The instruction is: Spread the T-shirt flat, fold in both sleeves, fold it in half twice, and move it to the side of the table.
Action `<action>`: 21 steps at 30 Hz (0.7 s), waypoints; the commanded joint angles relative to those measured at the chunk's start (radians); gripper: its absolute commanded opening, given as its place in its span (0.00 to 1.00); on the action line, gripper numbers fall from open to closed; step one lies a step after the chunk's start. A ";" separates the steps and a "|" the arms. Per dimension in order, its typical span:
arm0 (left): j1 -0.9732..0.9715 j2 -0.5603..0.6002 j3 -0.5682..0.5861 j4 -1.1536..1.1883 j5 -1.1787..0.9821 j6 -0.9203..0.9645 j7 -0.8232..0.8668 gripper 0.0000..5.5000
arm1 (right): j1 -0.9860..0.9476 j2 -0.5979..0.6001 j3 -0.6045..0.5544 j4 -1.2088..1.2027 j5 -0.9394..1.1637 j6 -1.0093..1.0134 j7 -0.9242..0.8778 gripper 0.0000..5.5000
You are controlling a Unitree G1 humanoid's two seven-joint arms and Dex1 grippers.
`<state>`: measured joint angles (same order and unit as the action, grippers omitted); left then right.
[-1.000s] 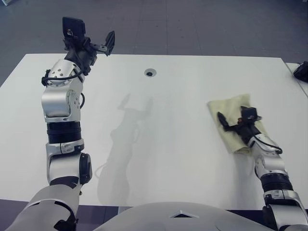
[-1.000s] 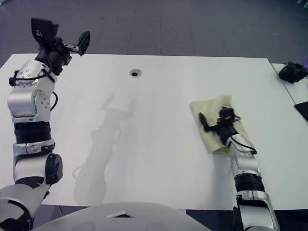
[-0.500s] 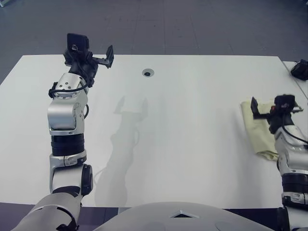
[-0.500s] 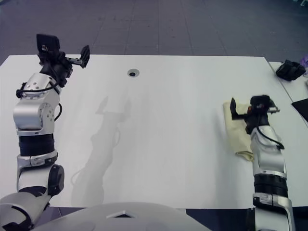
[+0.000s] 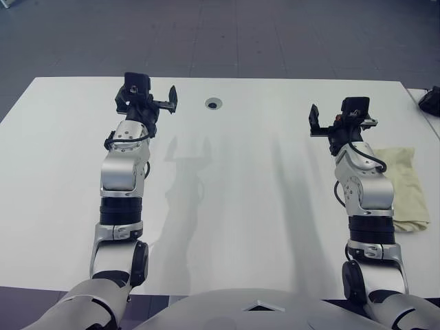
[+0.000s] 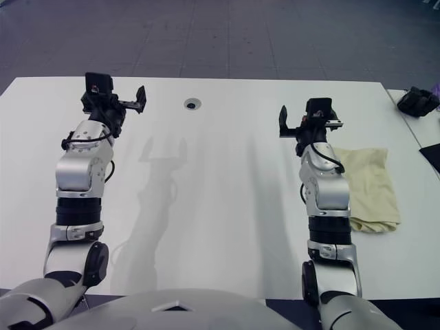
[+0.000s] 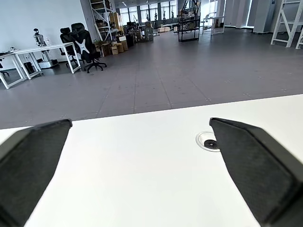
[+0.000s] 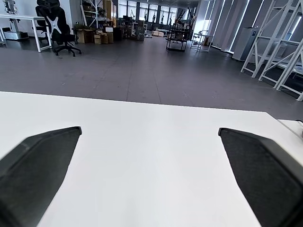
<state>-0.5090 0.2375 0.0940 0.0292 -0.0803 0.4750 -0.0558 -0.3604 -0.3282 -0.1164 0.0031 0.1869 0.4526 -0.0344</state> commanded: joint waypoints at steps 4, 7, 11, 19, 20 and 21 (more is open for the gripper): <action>-0.017 -0.006 -0.013 0.006 0.003 0.005 -0.016 0.98 | -0.011 0.007 0.002 0.003 -0.032 0.018 0.025 0.98; -0.020 -0.007 -0.021 0.004 0.005 0.008 -0.024 0.98 | -0.001 0.011 -0.004 0.003 -0.042 0.017 0.028 0.98; 0.004 -0.004 -0.003 -0.026 0.001 0.021 -0.014 0.98 | -0.017 0.013 0.010 0.011 -0.055 0.023 0.048 0.98; -0.005 0.002 0.003 -0.027 0.003 0.030 -0.018 0.98 | -0.020 0.019 0.009 0.014 -0.075 0.024 0.064 0.98; -0.001 0.003 0.005 -0.029 0.004 0.029 -0.017 0.98 | -0.021 0.020 0.011 0.013 -0.077 0.024 0.067 0.98; 0.002 0.004 0.008 -0.028 0.004 0.026 -0.016 0.98 | -0.023 0.022 0.013 0.015 -0.080 0.024 0.070 0.98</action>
<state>-0.5087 0.2364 0.0929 0.0148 -0.0795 0.4888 -0.0730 -0.3629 -0.3125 -0.1076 0.0184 0.1118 0.4654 0.0274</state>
